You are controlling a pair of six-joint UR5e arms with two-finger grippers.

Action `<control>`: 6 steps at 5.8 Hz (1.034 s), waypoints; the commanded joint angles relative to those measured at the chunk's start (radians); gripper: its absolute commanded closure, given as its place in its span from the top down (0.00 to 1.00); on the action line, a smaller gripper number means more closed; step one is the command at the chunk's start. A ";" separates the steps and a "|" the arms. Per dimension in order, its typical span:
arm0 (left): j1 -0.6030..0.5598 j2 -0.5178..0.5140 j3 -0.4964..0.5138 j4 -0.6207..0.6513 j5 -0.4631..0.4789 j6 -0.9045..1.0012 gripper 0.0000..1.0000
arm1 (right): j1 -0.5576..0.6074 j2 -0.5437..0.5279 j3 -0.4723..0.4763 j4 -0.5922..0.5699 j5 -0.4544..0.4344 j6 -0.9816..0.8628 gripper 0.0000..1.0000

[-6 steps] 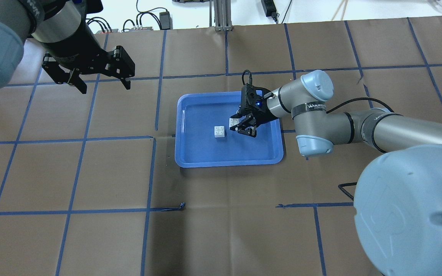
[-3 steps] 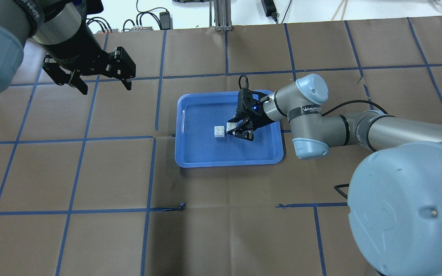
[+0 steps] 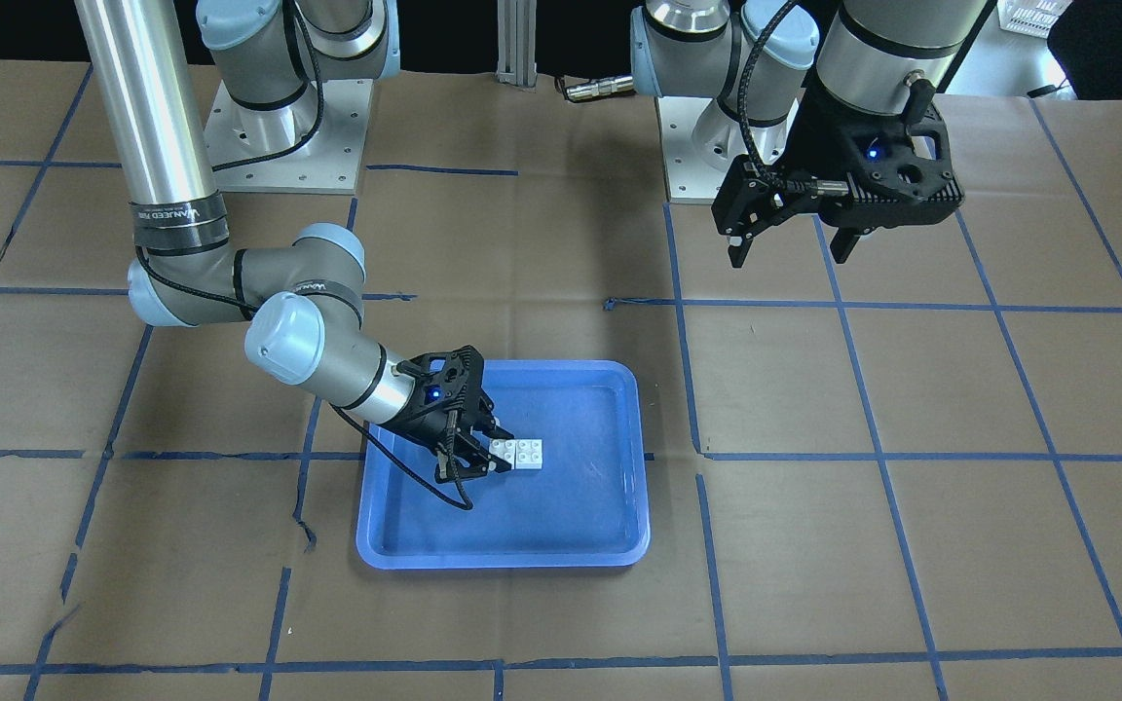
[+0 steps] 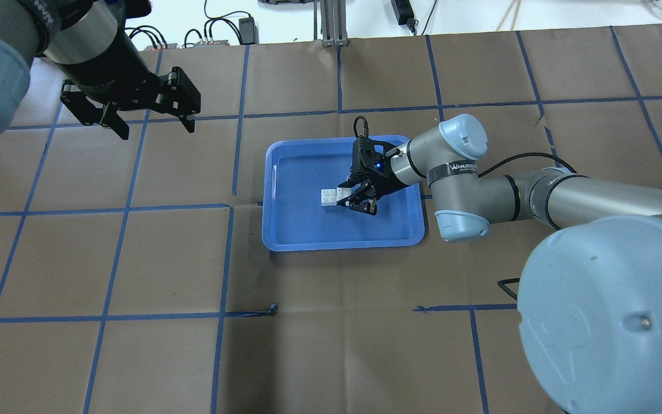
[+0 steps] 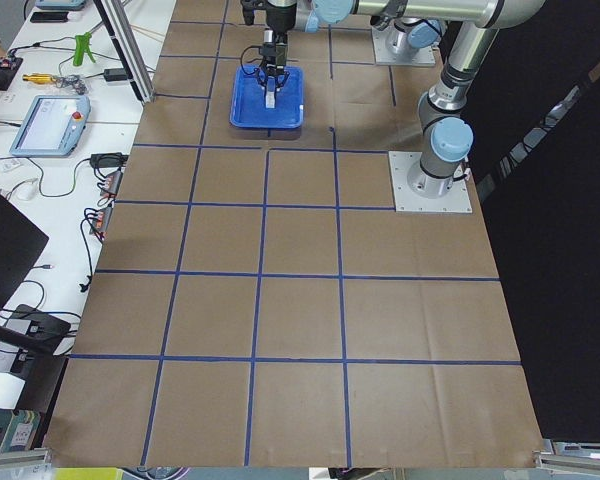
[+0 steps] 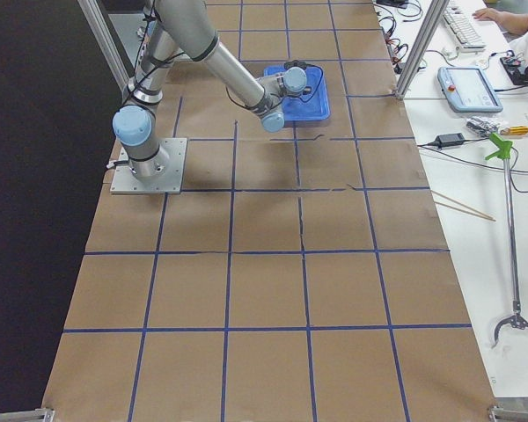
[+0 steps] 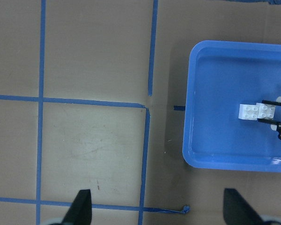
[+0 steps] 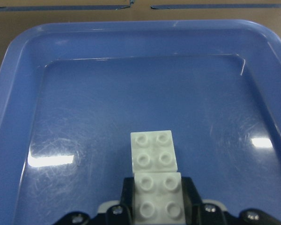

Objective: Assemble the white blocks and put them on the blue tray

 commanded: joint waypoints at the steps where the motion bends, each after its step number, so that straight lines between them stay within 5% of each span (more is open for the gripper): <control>1: 0.003 0.000 -0.005 0.002 0.001 0.001 0.99 | -0.001 0.000 0.006 -0.001 0.000 0.001 0.27; 6: 0.002 -0.011 0.023 -0.002 0.003 0.001 0.99 | 0.000 0.000 0.004 -0.014 0.000 0.024 0.27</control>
